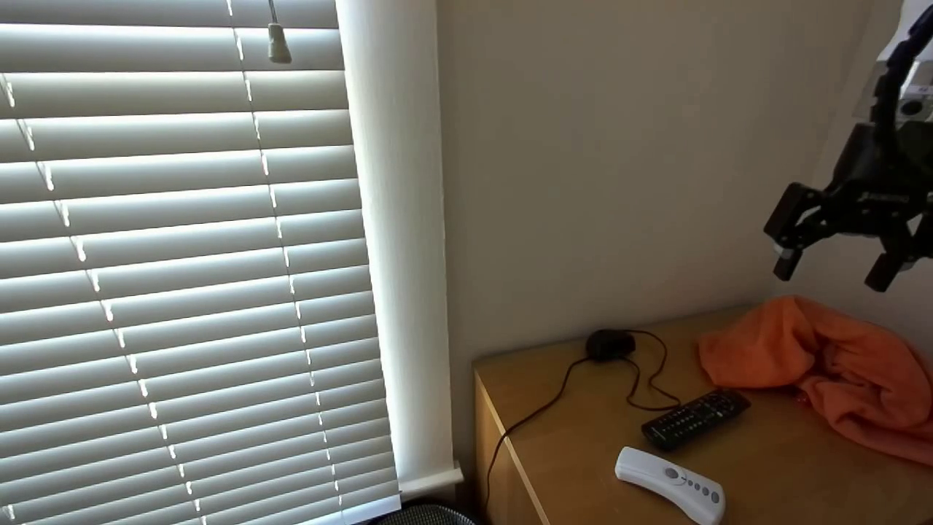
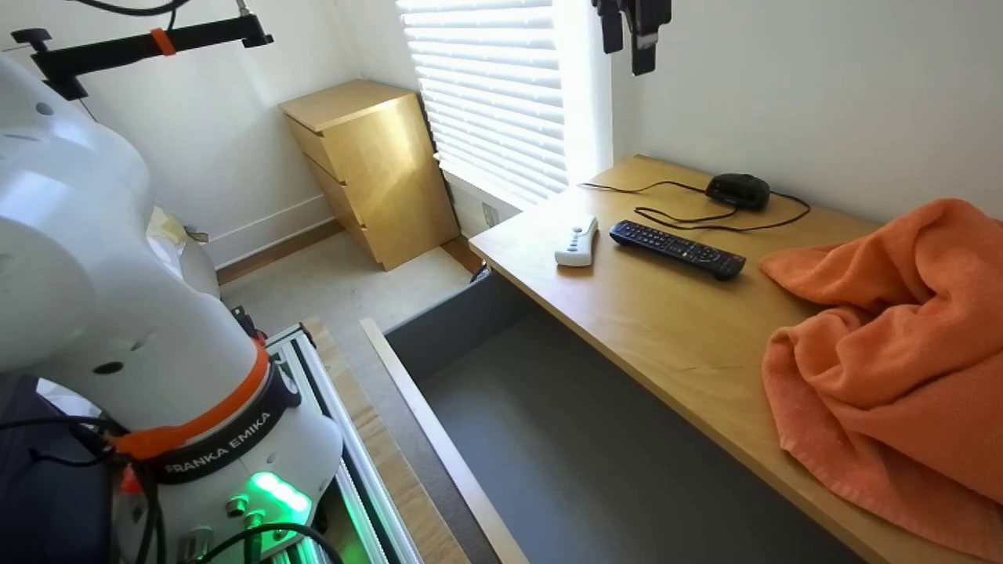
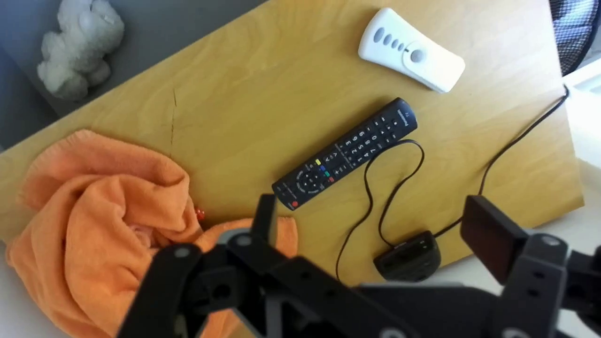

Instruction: Place the black remote control upside down

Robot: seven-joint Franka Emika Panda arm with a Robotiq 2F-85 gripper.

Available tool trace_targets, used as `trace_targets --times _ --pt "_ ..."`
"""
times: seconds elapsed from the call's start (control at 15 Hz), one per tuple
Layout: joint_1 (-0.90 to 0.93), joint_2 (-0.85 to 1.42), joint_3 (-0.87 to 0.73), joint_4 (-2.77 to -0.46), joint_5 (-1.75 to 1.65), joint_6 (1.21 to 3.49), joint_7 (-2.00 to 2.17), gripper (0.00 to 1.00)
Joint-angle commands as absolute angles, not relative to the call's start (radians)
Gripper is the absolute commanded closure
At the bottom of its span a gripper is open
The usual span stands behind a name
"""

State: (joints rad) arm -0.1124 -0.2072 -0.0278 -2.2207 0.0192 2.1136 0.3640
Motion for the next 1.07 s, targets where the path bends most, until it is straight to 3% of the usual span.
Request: trace_targets --times 0.0,0.47,1.0 --pt "-0.107 -0.085 -0.018 -2.188 0.070 2.163 0.542 0.00" --pt "-0.078 0.130 -0.037 -2.156 0.214 2.357 0.785 0.00" --pt "-0.069 0.178 -0.054 -2.165 0.257 2.474 0.805 0.00"
